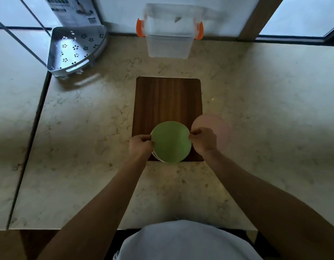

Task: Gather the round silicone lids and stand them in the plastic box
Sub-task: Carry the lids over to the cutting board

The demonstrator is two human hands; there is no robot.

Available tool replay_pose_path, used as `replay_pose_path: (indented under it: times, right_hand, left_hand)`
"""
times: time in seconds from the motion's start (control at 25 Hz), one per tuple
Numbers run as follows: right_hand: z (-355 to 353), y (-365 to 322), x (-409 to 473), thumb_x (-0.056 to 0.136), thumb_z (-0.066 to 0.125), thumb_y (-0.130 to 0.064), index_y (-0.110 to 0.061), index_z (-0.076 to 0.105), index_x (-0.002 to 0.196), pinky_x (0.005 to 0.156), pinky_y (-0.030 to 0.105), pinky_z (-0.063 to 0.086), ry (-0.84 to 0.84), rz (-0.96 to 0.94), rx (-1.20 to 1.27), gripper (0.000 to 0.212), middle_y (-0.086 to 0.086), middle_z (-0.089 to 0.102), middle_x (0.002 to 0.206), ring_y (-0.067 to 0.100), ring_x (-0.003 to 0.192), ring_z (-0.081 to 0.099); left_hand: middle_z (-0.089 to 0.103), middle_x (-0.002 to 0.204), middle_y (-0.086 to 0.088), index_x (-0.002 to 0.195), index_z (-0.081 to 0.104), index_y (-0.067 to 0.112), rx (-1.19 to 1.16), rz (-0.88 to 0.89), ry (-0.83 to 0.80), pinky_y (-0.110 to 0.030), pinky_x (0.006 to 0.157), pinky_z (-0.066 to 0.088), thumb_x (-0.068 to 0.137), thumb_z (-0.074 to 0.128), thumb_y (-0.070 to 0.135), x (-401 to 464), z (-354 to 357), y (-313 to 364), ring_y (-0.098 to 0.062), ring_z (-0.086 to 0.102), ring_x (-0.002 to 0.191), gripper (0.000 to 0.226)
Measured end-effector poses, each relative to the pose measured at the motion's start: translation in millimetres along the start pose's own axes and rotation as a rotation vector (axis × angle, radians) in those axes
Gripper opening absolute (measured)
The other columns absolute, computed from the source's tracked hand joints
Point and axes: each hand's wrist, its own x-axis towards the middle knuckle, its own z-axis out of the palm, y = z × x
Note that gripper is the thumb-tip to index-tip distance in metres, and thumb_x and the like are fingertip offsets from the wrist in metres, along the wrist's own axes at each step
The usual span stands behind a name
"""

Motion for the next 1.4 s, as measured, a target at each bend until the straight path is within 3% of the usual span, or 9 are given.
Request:
replay_pose_path:
  times: [0.16,0.48,0.64,0.76,0.88,1.04,1.16,1.4]
  right_hand:
    - [0,5,9,0.084,0.068,-0.024,-0.013,0.076,0.1,0.08,0.02,0.044,-0.006,-0.026,-0.04,0.021,0.004,0.076,0.098,0.018,0.09,0.068]
    - [13,6,12,0.085,0.065,-0.026,-0.015,0.076,0.101,0.077,0.018,0.043,-0.03,-0.017,-0.029,0.022,0.001,0.076,0.099,0.015,0.092,0.068]
    - [18,6,11,0.085,0.065,-0.026,-0.015,0.075,0.101,0.075,0.019,0.043,-0.007,-0.014,-0.06,0.022,0.002,0.076,0.099,0.016,0.091,0.068]
    - [21,6,9,0.087,0.065,-0.027,-0.014,0.074,0.099,0.072,0.026,0.049,-0.002,-0.04,-0.109,0.02,0.005,0.075,0.095,0.019,0.085,0.068]
    - [22,1,10,0.087,0.062,-0.025,-0.013,0.075,0.082,0.061,0.028,0.042,-0.015,-0.089,-0.221,0.019,0.009,0.074,0.079,0.02,0.066,0.063]
    - [19,1,9,0.086,0.063,-0.022,-0.011,0.075,0.079,0.058,0.028,0.042,-0.012,-0.092,-0.258,0.018,0.01,0.073,0.075,0.022,0.062,0.06]
    - [19,0,8,0.087,0.064,-0.022,-0.009,0.075,0.083,0.063,0.032,0.051,-0.015,-0.111,-0.277,0.018,0.011,0.074,0.079,0.025,0.068,0.065]
    - [20,-3,5,0.085,0.063,-0.022,-0.009,0.072,0.078,0.057,0.027,0.046,-0.018,-0.038,-0.249,0.017,0.008,0.07,0.073,0.023,0.065,0.064]
  left_hand:
    - [0.072,0.105,-0.016,0.11,0.072,0.004,0.093,0.0,0.019,-0.051,0.089,0.058,0.08,0.061,0.003,2,10,0,-0.033,0.07,0.098,0.032]
    - [0.071,0.094,-0.002,0.095,0.07,0.019,0.164,0.021,0.115,-0.049,0.081,0.061,0.079,0.062,0.014,-4,8,-1,-0.023,0.069,0.088,0.019]
    - [0.073,0.092,-0.002,0.103,0.073,0.014,0.274,0.097,0.14,-0.046,0.079,0.06,0.083,0.061,0.016,-6,6,-3,-0.021,0.069,0.085,0.024]
    - [0.075,0.092,-0.005,0.1,0.075,0.01,0.334,0.158,0.151,-0.045,0.078,0.059,0.083,0.061,0.014,-5,6,-6,-0.023,0.069,0.085,0.023]
    - [0.075,0.091,-0.004,0.098,0.075,0.01,0.37,0.165,0.135,-0.046,0.077,0.059,0.083,0.061,0.014,-2,4,-7,-0.023,0.068,0.084,0.021]
    - [0.074,0.086,-0.004,0.093,0.076,0.01,0.398,0.196,0.121,-0.044,0.073,0.058,0.083,0.06,0.013,0,3,-7,-0.024,0.068,0.08,0.019]
    - [0.075,0.085,-0.006,0.09,0.077,0.01,0.41,0.212,0.115,-0.043,0.07,0.059,0.083,0.059,0.01,0,5,-9,-0.025,0.068,0.077,0.019]
    - [0.07,0.107,-0.014,0.097,0.077,0.009,0.521,0.224,0.116,-0.043,0.081,0.056,0.085,0.059,0.014,7,8,-12,-0.029,0.066,0.092,0.022]
